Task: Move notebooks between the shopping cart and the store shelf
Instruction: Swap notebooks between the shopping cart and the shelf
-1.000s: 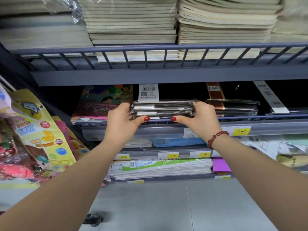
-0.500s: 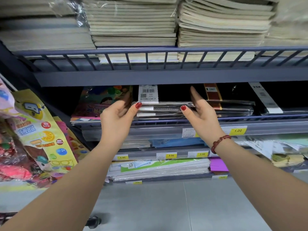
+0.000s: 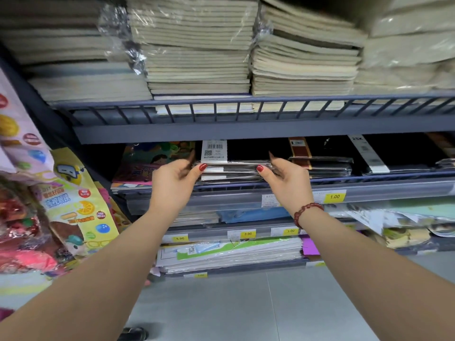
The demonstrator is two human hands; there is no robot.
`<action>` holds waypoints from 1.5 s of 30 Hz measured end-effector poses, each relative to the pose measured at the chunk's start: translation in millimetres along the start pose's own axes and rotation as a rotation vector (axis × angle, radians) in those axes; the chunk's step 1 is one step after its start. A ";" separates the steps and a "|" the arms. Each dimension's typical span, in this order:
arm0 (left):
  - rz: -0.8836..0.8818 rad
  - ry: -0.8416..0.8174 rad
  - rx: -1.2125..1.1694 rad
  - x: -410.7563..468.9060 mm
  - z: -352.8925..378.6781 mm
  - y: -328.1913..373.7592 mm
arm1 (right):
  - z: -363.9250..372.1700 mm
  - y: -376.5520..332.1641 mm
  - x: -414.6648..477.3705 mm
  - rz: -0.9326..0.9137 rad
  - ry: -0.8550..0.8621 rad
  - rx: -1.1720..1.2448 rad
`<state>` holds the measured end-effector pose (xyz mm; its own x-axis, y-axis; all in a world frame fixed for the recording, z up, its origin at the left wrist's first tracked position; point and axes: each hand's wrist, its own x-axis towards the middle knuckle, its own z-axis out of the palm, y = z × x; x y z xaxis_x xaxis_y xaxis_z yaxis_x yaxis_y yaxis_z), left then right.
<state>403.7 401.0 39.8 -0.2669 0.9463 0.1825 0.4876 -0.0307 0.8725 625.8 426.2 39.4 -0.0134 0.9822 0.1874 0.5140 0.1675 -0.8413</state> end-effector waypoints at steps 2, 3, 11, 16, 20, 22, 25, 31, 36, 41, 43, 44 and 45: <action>-0.021 -0.020 0.081 -5.8 -4.7 7.2 | -11.9 -7.6 -5.4 0.051 -0.088 -0.043; -0.015 -0.004 0.111 -9.7 -7.9 11.0 | -20.3 -9.5 -9.4 0.068 -0.125 -0.081; 0.124 -0.202 0.434 -61.5 -32.3 44.5 | -105.1 -17.0 -60.4 0.047 -0.251 -0.551; 0.246 -0.404 0.592 -79.6 -2.1 89.7 | -150.8 -24.6 -63.6 0.007 -0.386 -0.797; 0.283 -0.458 0.640 -78.9 38.4 123.2 | -180.1 -15.8 -47.4 -0.026 -0.429 -0.838; 0.270 -0.462 0.640 -76.6 60.3 136.9 | -192.9 -6.0 -36.1 -0.049 -0.434 -0.819; 0.194 -0.449 0.625 -69.2 93.4 149.6 | -208.0 12.6 -16.5 -0.083 -0.445 -0.751; -0.001 -0.380 0.571 -55.4 148.9 152.4 | -213.9 55.5 21.0 -0.041 -0.431 -0.507; -0.127 -0.327 0.579 -39.8 171.4 144.5 | -199.1 76.4 44.2 0.031 -0.416 -0.412; -0.238 -0.272 0.530 -18.4 179.4 136.4 | -183.1 78.3 60.9 -0.006 -0.458 -0.463; -0.228 -0.208 0.482 -13.4 183.4 132.3 | -174.8 80.1 63.7 0.008 -0.476 -0.472; -0.227 -0.187 0.466 -11.8 185.8 129.2 | -171.4 81.8 64.5 0.015 -0.474 -0.452; -0.225 -0.180 0.444 -10.8 188.2 125.5 | -169.0 83.0 64.8 0.024 -0.459 -0.421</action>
<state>624.2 447.5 62.0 -0.2776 0.9552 -0.1021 0.7504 0.2820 0.5978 812.6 489.4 67.4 -0.3175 0.9371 -0.1448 0.8114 0.1894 -0.5530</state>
